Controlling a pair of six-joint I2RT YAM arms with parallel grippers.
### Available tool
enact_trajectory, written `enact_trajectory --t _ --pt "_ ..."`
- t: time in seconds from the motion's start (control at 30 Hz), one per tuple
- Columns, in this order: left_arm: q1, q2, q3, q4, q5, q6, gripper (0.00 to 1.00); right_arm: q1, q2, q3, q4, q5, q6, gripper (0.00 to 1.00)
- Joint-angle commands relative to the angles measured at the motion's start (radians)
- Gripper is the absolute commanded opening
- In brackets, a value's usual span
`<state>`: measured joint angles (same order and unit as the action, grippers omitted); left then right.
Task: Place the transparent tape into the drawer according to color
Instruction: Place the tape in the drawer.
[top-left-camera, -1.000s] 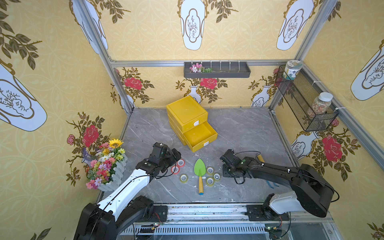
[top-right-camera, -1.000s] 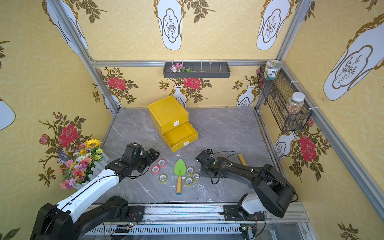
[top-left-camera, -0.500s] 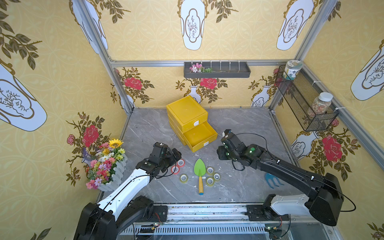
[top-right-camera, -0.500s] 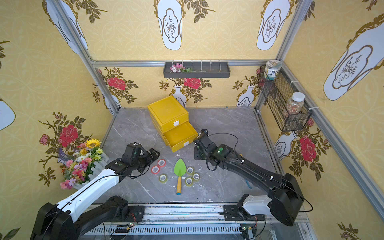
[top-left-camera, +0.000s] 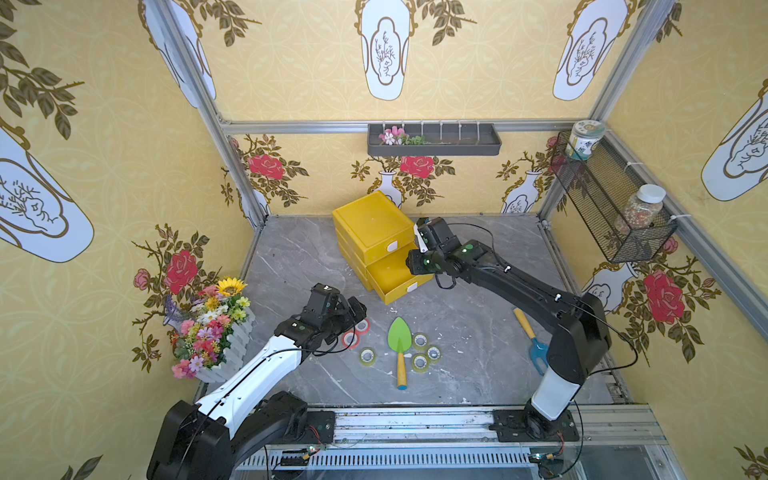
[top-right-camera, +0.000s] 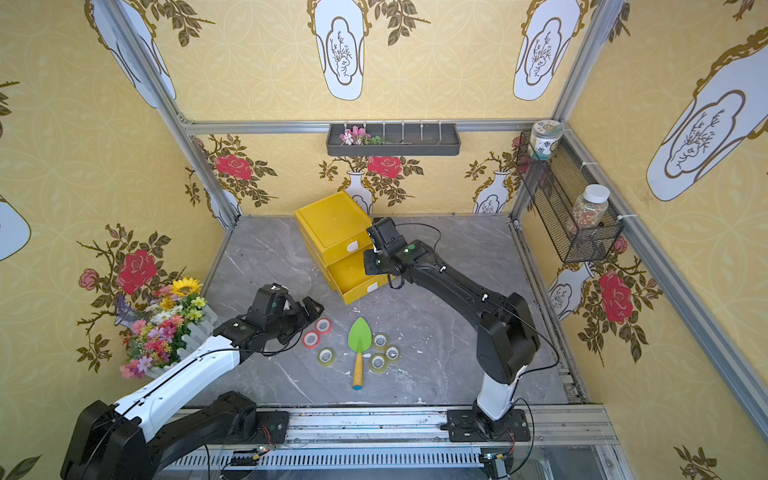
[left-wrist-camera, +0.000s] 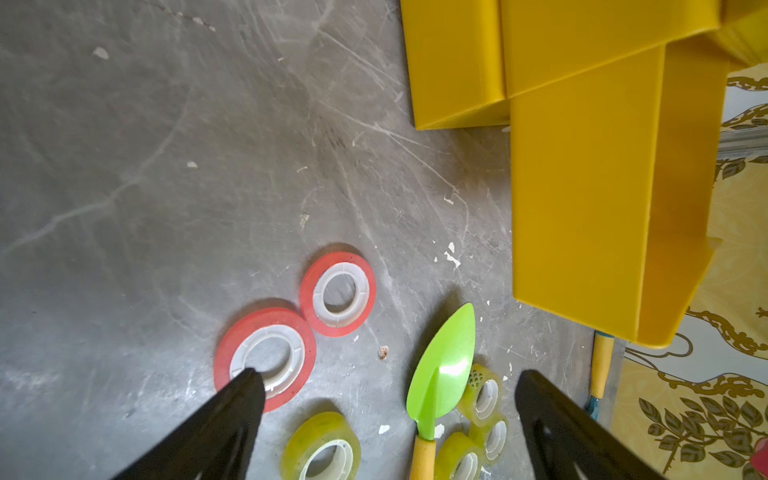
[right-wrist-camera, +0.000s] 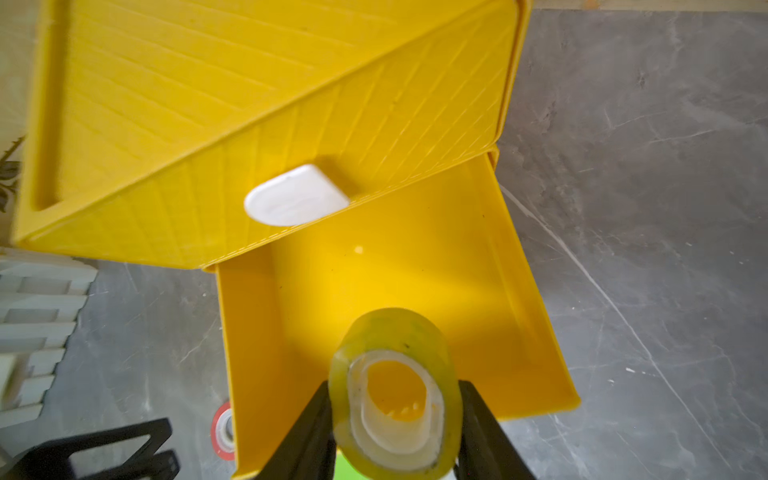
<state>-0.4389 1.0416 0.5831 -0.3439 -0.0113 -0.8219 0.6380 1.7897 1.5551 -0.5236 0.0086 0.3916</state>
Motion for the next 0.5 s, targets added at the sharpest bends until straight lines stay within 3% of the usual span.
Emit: enact_trajectory --t 0.0,0.23,0.47 --pt "-0.002 0.005 0.006 -0.005 0.01 0.015 1.0 -0.011 0.049 0.037 0.004 -0.043 -0.022 0.44" --pt "-0.004 0.016 0.013 -0.007 0.011 0.027 1.0 -0.013 0.136 0.101 -0.058 -0.029 -0.033 0.48" --pt "-0.008 0.034 0.022 -0.007 0.017 0.041 1.0 -0.015 0.174 0.123 -0.067 -0.009 -0.034 0.6"
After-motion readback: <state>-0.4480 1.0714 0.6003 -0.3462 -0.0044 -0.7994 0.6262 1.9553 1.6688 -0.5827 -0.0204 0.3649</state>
